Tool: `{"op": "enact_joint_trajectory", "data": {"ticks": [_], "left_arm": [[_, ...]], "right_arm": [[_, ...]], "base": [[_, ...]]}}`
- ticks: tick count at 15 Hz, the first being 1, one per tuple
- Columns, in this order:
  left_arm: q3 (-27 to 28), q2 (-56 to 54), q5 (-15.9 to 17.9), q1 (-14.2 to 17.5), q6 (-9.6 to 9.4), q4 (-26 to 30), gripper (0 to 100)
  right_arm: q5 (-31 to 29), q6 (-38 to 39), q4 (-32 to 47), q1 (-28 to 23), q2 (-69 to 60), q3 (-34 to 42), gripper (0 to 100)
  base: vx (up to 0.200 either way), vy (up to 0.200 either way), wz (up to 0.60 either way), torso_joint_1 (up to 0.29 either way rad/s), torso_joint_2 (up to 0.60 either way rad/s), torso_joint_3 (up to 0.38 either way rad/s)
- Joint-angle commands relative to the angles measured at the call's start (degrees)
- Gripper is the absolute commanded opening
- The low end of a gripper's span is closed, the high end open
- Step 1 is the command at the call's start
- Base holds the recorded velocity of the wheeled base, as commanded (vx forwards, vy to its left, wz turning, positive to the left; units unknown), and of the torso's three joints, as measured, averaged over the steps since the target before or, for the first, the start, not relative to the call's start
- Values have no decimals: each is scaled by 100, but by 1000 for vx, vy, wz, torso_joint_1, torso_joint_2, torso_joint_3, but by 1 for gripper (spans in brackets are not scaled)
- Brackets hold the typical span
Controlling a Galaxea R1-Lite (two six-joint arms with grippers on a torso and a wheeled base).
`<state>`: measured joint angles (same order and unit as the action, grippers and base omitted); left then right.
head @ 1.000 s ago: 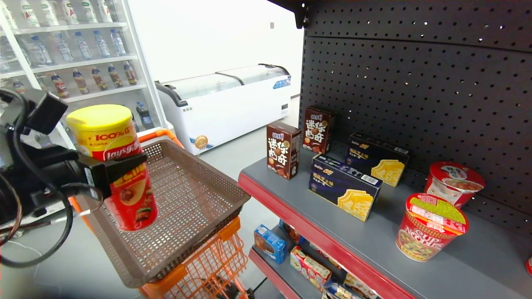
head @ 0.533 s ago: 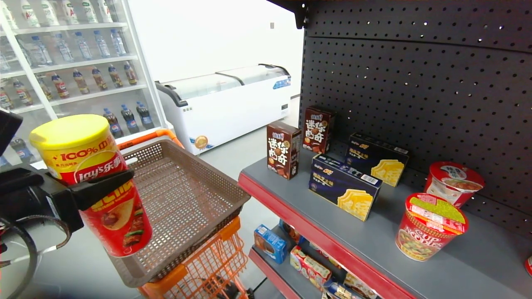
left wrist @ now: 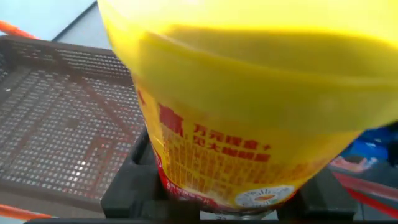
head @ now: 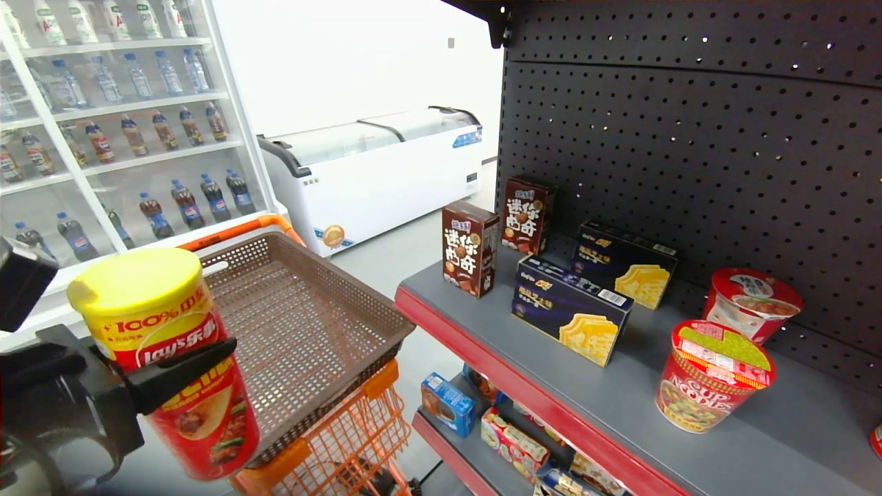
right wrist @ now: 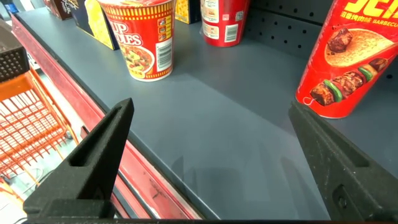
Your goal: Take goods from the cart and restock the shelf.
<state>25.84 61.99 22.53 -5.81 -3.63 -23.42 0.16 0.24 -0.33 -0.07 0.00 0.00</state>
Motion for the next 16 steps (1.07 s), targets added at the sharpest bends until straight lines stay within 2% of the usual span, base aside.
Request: {"op": "enact_joint_trajectory", "data": {"ticks": [1,2,3,6,11,12,13,15,16], "left_arm": [[-185,-170,199,-130,-32,13,0],[-185,-170,533,-139,-138,39,0],[-176,-170,604,-139,-208,39,0],[-422,-178,920,-535,-226,153,0],[-545,-170,1192,-614,-226,109,0],[-449,-170,1518,-614,-217,145,0],[-370,-161,1597,-649,-217,153,0],[-317,-143,1702,-965,-190,162,0],[-299,-117,1860,-1291,-173,162,0]], "right_arm": [[2,2,-2,-1,9,0,100],[2,2,-2,-1,9,0,100],[2,2,-2,-1,9,0,100],[2,-7,-2,-1,9,0,100],[2,2,-2,7,9,0,100],[2,2,-2,-1,9,0,100],[2,2,-2,-1,9,0,100],[2,2,-2,-1,9,0,100],[2,2,-2,-1,9,0,100]], "base": [[0,0,0,0,0,0],[0,0,0,0,0,0],[0,0,0,0,0,0],[0,0,0,0,0,0],[0,0,0,0,0,0],[0,0,0,0,0,0],[0,0,0,0,0,0],[0,0,0,0,0,0],[0,0,0,0,0,0]]}}
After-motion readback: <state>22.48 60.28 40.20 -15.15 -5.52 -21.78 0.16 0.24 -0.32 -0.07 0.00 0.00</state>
